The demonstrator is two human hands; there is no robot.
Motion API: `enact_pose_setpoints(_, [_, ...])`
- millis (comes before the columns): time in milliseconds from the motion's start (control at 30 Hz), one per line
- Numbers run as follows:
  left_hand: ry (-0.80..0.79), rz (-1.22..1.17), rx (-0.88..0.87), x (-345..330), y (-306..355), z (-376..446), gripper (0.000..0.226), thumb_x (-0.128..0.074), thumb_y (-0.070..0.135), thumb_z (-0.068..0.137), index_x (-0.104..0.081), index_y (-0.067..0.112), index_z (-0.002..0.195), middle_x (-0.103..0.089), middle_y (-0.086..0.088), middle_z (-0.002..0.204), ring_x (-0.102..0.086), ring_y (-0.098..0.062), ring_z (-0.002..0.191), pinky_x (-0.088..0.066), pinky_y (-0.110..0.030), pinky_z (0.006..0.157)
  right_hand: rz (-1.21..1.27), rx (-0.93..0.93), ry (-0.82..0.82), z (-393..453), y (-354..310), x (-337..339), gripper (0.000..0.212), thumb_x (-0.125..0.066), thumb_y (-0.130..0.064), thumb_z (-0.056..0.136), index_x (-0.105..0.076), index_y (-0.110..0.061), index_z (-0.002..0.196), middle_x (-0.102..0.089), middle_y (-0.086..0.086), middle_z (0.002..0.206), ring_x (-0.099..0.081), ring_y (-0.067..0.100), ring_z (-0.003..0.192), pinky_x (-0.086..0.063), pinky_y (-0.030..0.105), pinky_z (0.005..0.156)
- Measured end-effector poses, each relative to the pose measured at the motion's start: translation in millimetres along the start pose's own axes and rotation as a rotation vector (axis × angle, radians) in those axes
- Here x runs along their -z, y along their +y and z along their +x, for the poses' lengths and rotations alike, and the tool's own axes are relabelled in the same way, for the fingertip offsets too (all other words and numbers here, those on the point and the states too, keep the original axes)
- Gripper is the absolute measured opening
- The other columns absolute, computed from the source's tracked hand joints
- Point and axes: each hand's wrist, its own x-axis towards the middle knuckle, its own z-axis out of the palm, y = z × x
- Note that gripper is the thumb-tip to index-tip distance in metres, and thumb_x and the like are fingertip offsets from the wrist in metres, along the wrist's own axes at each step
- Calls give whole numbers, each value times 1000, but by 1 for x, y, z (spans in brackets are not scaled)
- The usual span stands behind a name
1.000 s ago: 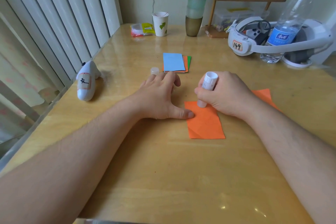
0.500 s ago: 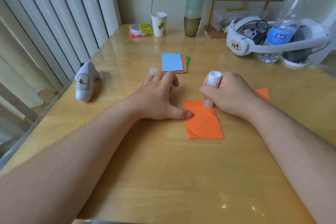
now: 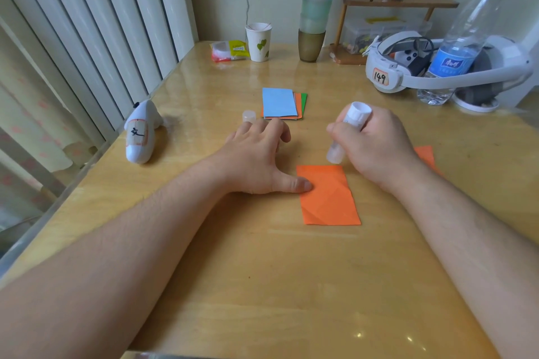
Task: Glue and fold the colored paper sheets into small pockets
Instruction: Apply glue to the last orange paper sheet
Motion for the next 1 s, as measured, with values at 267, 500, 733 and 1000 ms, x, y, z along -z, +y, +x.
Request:
enact_pose_setpoints(267, [33,42,5,-3,6,1,89,-63,93,53,-36,38,118,-41,8,130,-36,-21,125,-35,-44,109,-68,78,-195,-3,-9,-26,36,-60,-53,84,-65,-18,77,-74,-7,70,-68,16,77,-56,41,75])
enact_pose_setpoints(500, [42,37,-3,-4,5,0,86,-64,92,55,-35,38,116,-41,10,130,-35,-21,128,-34,-43,110,-121,74,-281,-5,-13,-27,21,-69,-39,87,-64,-19,83,-75,-10,70,-69,14,76,-56,39,76])
enact_pose_setpoints(733, [31,25,-4,-2,5,-3,89,-62,93,53,-37,37,117,-41,9,126,-36,-20,125,-35,-43,110,-151,9,-305,-5,-9,-10,15,-69,-33,86,-64,-19,83,-75,-10,66,-62,2,61,-46,29,63])
enact_pose_setpoints(1000, [21,14,-12,-1,2,-5,91,-59,96,50,-38,39,117,-41,9,127,-36,-20,124,-35,-46,112,-155,-9,-289,-10,3,8,14,-70,-29,89,-64,-19,82,-75,-11,66,-63,1,65,-44,26,66])
